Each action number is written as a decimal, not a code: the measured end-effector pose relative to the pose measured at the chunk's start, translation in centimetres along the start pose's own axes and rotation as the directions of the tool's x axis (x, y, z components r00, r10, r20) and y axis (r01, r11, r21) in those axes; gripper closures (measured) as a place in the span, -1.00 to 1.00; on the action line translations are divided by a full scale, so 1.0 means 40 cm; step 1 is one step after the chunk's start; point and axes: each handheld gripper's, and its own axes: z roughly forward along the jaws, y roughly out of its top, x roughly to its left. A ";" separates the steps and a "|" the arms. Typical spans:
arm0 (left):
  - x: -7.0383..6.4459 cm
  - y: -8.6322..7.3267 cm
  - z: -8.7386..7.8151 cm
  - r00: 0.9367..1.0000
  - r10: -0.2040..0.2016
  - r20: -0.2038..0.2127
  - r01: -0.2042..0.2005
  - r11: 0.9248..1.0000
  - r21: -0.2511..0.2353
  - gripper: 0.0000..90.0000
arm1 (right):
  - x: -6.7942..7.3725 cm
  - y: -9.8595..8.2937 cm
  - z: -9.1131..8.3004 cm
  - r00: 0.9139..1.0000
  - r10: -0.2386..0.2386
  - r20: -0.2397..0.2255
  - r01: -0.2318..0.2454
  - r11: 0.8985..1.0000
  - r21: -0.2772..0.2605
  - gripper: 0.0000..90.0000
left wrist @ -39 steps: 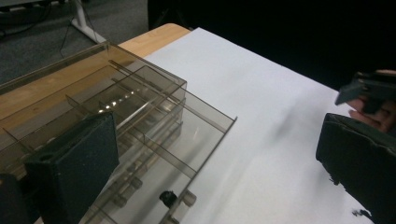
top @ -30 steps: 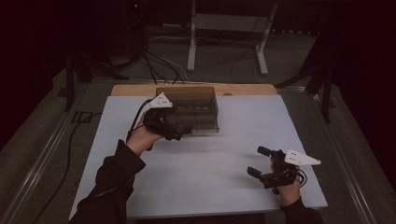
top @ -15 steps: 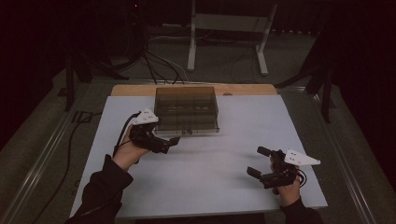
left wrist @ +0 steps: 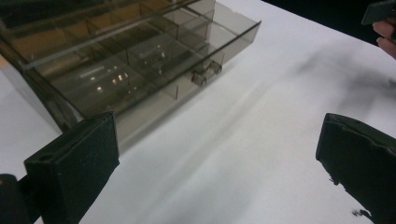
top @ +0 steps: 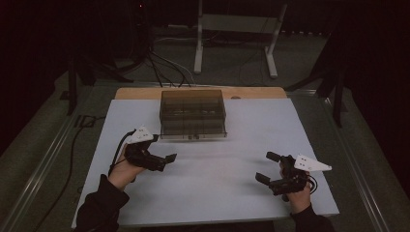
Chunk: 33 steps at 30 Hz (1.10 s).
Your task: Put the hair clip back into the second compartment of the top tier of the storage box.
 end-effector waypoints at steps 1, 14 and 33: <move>0.001 -0.007 0.000 1.000 -0.003 -0.003 0.003 1.000 0.003 -0.99 | 0.000 0.000 0.000 1.000 0.001 -0.001 -0.001 1.000 -0.001 -1.00; 0.005 -0.096 0.010 0.998 -0.061 0.007 0.061 0.998 -0.011 -0.99 | 0.000 -0.001 0.002 1.000 0.000 -0.004 0.000 1.000 0.005 -1.00; 0.007 -0.189 -0.028 0.998 -0.064 -0.013 0.064 0.998 -0.028 -0.99 | 0.001 -0.003 0.003 1.000 -0.005 -0.003 0.005 1.000 0.013 -1.00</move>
